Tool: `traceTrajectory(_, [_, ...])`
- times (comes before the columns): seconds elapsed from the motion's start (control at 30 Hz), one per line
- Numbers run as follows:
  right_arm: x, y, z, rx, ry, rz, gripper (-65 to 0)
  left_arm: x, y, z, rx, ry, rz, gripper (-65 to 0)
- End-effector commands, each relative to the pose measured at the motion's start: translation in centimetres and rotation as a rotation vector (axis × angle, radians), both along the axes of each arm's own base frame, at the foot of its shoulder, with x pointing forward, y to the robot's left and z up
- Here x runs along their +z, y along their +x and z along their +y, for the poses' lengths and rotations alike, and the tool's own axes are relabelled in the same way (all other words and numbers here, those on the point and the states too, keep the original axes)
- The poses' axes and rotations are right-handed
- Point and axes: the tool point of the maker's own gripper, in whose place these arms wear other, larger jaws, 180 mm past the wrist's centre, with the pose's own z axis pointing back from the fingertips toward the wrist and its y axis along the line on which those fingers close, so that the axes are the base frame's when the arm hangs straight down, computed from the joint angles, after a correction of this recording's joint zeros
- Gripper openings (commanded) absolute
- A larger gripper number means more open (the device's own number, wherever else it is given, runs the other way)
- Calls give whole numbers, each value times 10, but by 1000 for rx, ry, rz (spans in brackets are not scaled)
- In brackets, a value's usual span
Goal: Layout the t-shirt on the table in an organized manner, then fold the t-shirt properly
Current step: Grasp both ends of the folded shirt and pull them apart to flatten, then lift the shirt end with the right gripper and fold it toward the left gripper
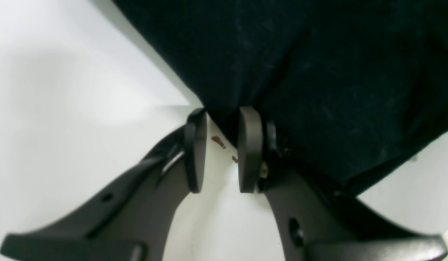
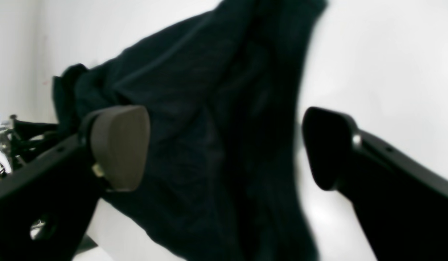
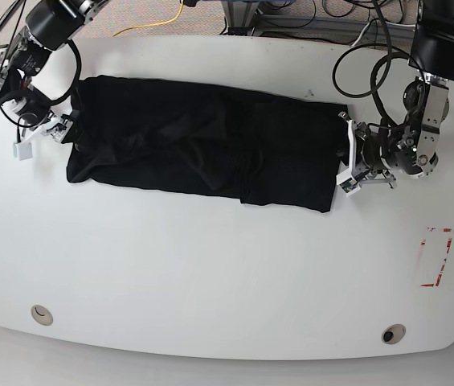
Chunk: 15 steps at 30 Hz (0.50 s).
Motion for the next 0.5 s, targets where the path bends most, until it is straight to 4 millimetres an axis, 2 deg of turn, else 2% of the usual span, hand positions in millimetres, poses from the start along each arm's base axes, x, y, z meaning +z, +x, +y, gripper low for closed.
traceTrajectory(0.0, [-11, -9, 19, 88, -24, 82, 0, -10, -13, 17, -10, 90, 54, -512])
traceTrajectory(0.2, [-1, 3, 57, 166, -36, 26, 0, -11, -16, 16, -12, 89, 58, -512])
traceTrajectory(0.3, [3, 6, 64, 180, -39, 11, 0, -12, -16, 16, -13, 89, 59, -512])
traceTrajectory(0.47, [6, 9, 63, 179, -45, 1, 0, -12, -16, 16, -13, 89, 61, -512])
